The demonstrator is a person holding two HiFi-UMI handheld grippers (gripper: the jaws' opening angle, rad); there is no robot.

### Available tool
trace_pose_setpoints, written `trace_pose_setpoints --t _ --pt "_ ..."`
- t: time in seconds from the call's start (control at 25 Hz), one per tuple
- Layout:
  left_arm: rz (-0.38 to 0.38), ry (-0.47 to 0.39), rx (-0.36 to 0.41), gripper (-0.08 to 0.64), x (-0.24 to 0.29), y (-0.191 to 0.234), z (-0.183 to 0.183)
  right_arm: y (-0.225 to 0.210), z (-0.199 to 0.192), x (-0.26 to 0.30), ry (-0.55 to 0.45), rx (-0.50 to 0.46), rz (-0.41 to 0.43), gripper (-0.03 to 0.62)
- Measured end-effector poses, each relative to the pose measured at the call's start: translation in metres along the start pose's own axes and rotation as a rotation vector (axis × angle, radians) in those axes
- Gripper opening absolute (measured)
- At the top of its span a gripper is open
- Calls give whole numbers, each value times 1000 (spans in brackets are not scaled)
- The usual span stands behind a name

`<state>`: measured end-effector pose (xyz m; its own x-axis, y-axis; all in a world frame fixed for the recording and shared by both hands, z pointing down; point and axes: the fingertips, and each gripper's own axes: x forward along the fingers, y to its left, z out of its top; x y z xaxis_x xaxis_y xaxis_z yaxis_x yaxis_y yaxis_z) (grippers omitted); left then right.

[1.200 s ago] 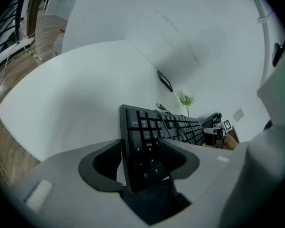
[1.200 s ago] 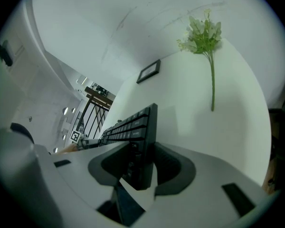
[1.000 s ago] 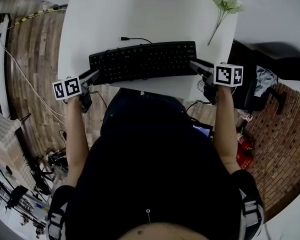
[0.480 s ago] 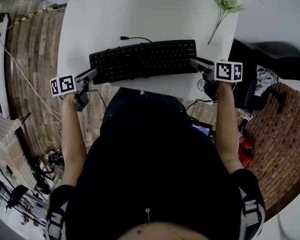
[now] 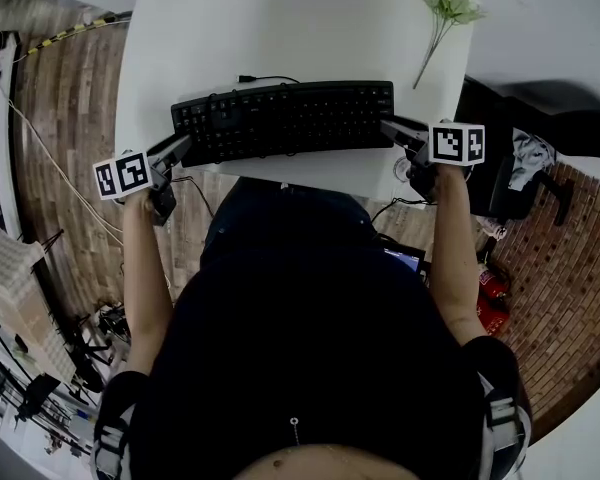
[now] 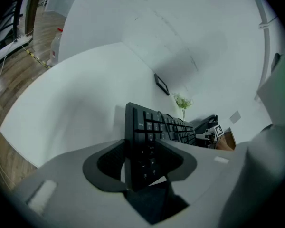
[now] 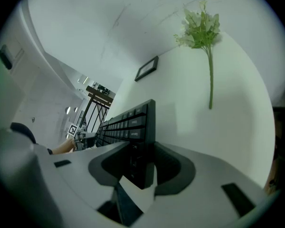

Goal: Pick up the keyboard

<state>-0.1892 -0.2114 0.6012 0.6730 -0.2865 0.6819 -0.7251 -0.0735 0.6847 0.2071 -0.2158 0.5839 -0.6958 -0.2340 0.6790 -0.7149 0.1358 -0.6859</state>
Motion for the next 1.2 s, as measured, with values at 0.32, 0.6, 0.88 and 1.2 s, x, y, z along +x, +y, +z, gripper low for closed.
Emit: trace_pose_setpoints --t 0.32,0.6,0.88,1.2 --pt "33 -94 103 196 -27 -26 25 22 14 -17 -79 -73 5 158" --pt "46 -270 269 195 -58 -64 74 58 57 -51 -248 -224 13 158" --pt "46 -471 420 194 -92 -107 110 97 93 -90 -400 -384 -8 158" --pt "33 -729 608 192 -125 -160 145 123 122 -136 -615 -533 -3 156"
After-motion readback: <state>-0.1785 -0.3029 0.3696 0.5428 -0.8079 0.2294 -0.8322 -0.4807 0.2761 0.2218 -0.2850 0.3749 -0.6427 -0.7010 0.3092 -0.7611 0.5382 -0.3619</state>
